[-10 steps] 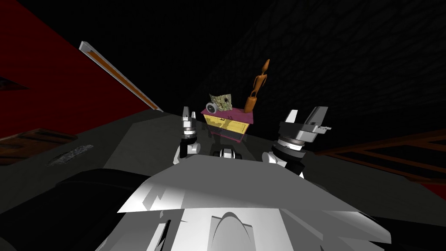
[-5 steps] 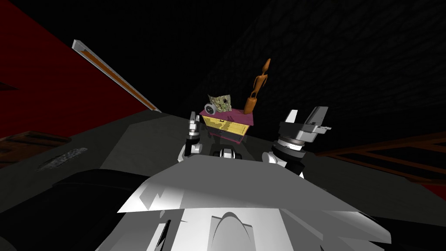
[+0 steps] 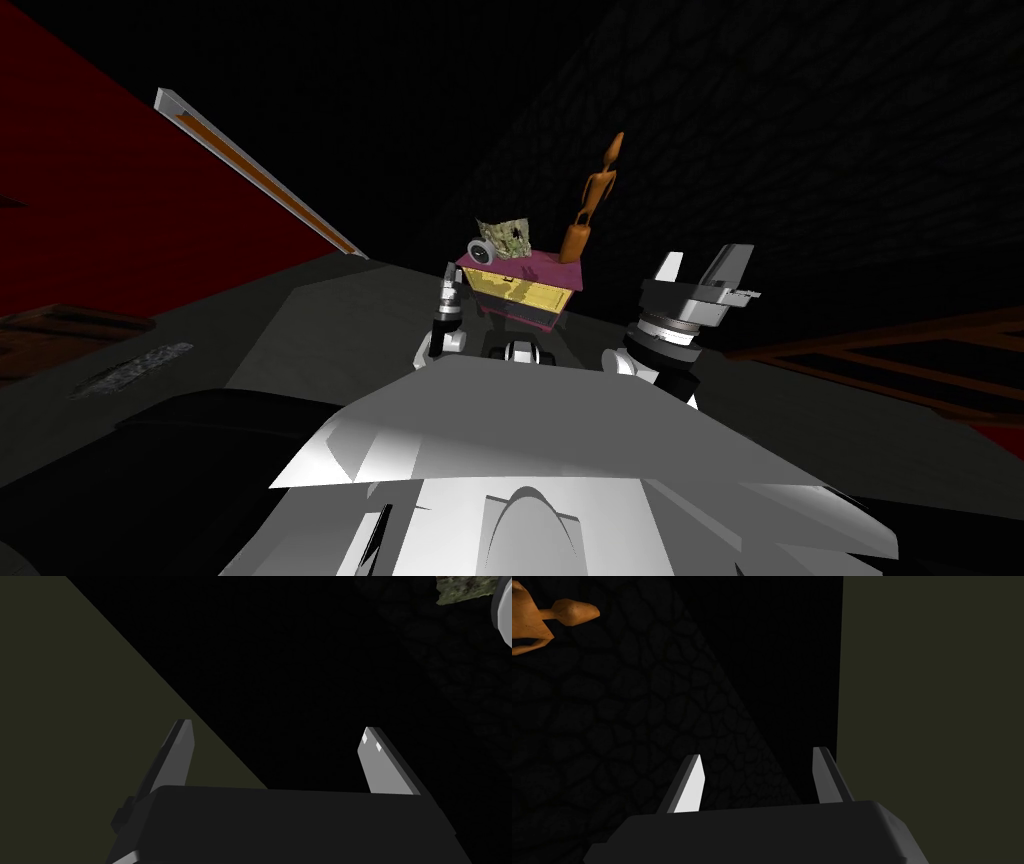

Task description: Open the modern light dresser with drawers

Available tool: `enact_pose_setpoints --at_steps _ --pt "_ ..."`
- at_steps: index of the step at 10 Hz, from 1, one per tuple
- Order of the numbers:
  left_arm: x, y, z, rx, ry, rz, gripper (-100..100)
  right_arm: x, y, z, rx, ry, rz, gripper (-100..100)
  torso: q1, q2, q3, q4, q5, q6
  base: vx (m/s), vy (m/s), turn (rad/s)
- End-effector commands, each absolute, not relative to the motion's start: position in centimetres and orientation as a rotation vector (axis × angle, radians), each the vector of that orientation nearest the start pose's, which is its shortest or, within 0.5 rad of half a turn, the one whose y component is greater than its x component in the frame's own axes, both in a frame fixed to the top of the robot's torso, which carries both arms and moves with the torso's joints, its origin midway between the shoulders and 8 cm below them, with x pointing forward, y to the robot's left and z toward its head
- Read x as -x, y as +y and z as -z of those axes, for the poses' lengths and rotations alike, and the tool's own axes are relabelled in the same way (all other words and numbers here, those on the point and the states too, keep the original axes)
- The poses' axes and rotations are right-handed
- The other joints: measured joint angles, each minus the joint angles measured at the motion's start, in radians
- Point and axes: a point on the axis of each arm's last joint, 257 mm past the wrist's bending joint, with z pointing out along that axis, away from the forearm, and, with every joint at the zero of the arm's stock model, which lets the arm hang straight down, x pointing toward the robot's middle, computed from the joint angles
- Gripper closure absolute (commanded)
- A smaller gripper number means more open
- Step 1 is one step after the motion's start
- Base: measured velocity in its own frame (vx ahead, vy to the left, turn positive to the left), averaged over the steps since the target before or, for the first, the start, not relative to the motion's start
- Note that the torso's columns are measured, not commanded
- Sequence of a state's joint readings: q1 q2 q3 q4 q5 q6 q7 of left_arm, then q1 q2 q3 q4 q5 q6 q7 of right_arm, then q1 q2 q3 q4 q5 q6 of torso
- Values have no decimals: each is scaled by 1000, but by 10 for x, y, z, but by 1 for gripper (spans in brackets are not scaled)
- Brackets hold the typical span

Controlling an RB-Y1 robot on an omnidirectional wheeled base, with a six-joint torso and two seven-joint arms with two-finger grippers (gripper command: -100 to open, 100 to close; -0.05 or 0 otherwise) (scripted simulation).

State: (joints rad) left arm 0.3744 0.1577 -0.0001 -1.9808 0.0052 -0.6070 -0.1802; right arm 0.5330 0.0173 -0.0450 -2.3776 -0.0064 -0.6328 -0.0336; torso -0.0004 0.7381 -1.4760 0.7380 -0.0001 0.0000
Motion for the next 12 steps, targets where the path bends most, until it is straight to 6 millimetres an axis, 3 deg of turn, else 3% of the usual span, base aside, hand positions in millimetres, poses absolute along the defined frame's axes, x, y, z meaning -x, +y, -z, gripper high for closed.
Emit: enact_pose_setpoints --at_steps 1,12 --pt "-396 270 63 525 849 1141 -100 -292 -287 -80 -508 452 -1321 0 0 -1 0 0 0 0 48 -5 -8" --pt "-412 263 153 540 967 1121 -100 -292 -287 -80 -508 452 -1321 0 0 -2 -1 0 0 0 66 -2 -15"
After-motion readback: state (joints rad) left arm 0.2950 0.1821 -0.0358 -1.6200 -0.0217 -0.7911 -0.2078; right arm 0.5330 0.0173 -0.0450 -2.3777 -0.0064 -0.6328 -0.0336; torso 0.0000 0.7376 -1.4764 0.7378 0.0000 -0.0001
